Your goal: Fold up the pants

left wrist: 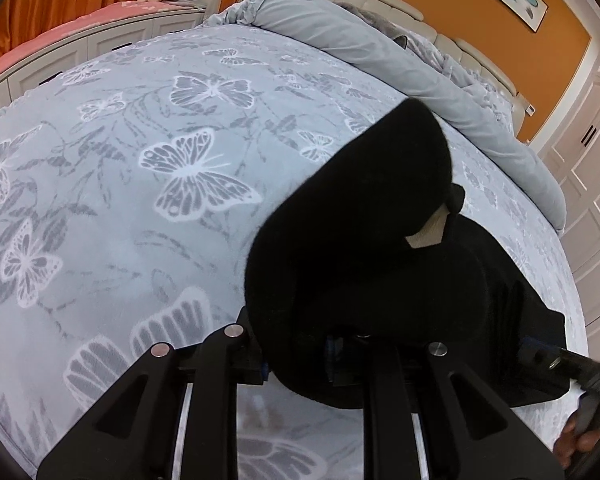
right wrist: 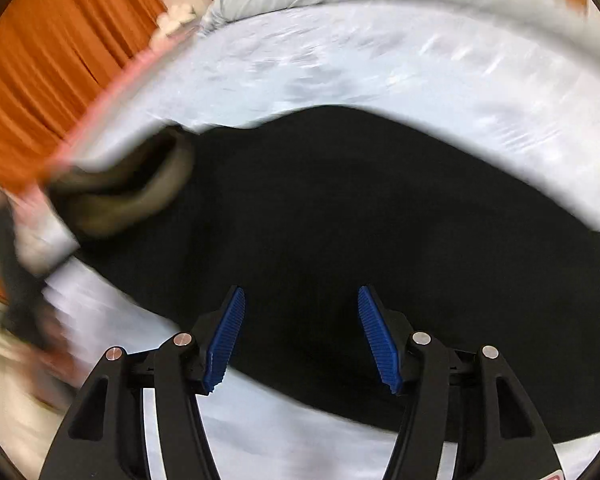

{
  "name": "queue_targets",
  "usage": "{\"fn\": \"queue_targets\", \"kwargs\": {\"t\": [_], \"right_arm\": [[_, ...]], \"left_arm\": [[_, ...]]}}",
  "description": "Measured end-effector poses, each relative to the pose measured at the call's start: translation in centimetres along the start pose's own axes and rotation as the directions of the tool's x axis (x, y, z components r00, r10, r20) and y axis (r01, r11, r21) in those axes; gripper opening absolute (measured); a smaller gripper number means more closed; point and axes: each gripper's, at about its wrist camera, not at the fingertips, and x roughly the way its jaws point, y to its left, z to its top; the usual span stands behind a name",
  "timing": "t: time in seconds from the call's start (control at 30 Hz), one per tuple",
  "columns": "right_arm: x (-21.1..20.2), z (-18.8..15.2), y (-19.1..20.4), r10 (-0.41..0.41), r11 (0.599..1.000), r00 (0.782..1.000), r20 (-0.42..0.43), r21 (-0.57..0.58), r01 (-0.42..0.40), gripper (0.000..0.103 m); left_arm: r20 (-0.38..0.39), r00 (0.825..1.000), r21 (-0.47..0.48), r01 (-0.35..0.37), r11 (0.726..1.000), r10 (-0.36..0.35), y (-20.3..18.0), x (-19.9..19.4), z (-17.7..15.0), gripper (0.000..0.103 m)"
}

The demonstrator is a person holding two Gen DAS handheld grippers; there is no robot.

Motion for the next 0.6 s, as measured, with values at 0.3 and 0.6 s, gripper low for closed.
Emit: {"fn": "queue_targets", "kwargs": {"t": [0.3,0.6], "right_arm": [[10.1,5.0,6.0,0.219,0.967,0.957,-0.19,0.171,-0.187,0.075],[12.6,6.0,11.6,0.288,0.946,0.94,-0.181,0.209,-0.249,0.078]], "left_arm": [[0.052,0.999,0.1,-0.011,0.995,0.006,-0.5,-2.1,-2.2,0.056],[0.091,0.995,0.09,0.02,0.996,-0.028,2.0,-6.4,-4.5,0.059]]}}
